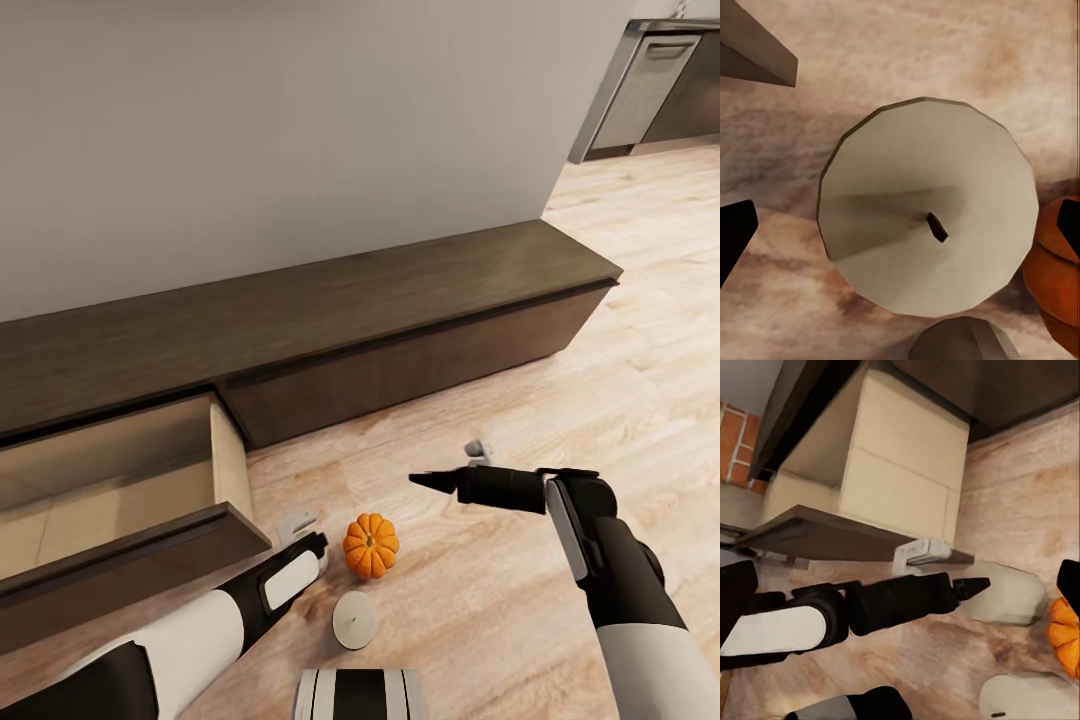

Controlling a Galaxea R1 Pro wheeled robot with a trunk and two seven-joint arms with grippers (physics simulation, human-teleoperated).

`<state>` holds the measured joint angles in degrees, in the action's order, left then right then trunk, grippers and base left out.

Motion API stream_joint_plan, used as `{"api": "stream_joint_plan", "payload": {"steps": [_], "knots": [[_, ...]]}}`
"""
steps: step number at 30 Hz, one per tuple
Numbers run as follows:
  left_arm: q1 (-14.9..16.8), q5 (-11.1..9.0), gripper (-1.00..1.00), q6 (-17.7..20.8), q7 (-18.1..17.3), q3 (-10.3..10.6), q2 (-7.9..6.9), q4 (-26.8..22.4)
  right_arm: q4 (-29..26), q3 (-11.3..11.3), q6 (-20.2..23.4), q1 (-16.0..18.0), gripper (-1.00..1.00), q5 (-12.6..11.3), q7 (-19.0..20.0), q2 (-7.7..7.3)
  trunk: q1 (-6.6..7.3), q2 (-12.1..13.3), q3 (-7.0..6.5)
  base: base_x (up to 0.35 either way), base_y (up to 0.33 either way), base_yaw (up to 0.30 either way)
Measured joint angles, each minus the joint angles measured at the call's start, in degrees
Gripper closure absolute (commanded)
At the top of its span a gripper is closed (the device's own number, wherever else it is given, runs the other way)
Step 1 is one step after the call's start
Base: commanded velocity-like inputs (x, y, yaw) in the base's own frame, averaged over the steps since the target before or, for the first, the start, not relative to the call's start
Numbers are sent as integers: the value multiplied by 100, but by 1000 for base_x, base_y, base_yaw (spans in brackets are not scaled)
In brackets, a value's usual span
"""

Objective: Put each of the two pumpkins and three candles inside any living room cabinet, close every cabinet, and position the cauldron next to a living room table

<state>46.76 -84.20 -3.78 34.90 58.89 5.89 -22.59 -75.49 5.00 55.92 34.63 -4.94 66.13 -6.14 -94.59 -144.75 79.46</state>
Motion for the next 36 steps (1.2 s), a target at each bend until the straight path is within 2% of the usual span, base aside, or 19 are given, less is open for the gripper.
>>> {"api": "stream_joint_plan", "payload": {"steps": [2, 7, 11, 24, 36], "knots": [[0, 0, -100, 0, -50, 0, 0, 0, 5, 63, 2, 0, -100, 3, 432, -16, 0, 0, 0, 0, 0, 0], [0, -1, -100, 0, -78, 0, 0, 0, 8, 99, 0, 0, -100, 11, 662, -26, -11, -5, 88, 0, 0, 0], [0, -1, -100, 0, -86, 0, -1, 0, 2, 105, -1, 0, -100, 12, 702, -28, -21, -10, 177, 0, 0, 0], [0, 0, -100, 0, -92, 0, -1, -1, -1, 106, 7, 0, -100, 19, 709, -28, -21, -11, 177, 0, 0, 0], [0, 0, -100, 0, -494, -1, -9, 0, -1, 106, -2, 0, -100, 19, 709, -28, -21, -11, 177, 0, 0, 0]]}}
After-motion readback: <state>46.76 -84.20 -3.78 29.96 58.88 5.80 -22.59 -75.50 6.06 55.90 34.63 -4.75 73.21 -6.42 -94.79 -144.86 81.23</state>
